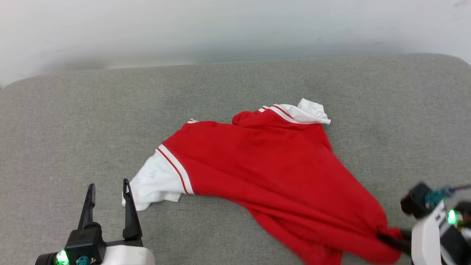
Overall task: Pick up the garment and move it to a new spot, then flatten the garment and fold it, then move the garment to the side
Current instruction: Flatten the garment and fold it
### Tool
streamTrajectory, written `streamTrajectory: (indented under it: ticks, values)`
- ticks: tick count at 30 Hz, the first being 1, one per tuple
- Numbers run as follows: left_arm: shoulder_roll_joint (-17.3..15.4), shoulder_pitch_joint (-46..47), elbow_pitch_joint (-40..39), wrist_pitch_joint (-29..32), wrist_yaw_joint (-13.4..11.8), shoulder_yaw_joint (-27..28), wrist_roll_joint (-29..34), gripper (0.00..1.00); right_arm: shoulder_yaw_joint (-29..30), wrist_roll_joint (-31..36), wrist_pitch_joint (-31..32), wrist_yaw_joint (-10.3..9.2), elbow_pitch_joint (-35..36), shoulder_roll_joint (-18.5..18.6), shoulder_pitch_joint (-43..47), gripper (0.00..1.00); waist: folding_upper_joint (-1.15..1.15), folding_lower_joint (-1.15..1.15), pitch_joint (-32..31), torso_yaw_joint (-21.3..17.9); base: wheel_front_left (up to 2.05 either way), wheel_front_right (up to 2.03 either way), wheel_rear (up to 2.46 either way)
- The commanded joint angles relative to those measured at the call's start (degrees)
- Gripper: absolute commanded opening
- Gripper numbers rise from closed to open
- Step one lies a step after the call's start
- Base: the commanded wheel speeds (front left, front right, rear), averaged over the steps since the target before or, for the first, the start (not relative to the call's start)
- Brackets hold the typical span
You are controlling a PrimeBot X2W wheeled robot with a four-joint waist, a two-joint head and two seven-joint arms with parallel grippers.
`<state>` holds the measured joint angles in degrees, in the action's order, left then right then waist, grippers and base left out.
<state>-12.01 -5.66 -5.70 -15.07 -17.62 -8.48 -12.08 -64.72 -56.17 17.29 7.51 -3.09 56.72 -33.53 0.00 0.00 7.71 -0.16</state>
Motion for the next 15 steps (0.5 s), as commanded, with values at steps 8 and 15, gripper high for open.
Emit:
streamTrajectory:
  ticks: [8, 15]
  values:
    - [1.53, -1.20, 0.91, -0.14, 1.86, 1.50, 1.61, 1.00, 7.01, -1.18, -1.48, -0.03, -2.55, -3.03, 22.08, 0.00, 0.00, 0.00, -0.79, -0.57, 0.00, 0.00, 0.00]
    - [2.36, -1.69, 1.75, -0.14, 2.88, 2.57, 2.38, 1.00, 19.90, 6.86, -2.49, -0.04, -2.69, -6.27, 25.82, 1.00, 0.00, 0.00, -1.17, -1.35, 0.00, 0.00, 0.00]
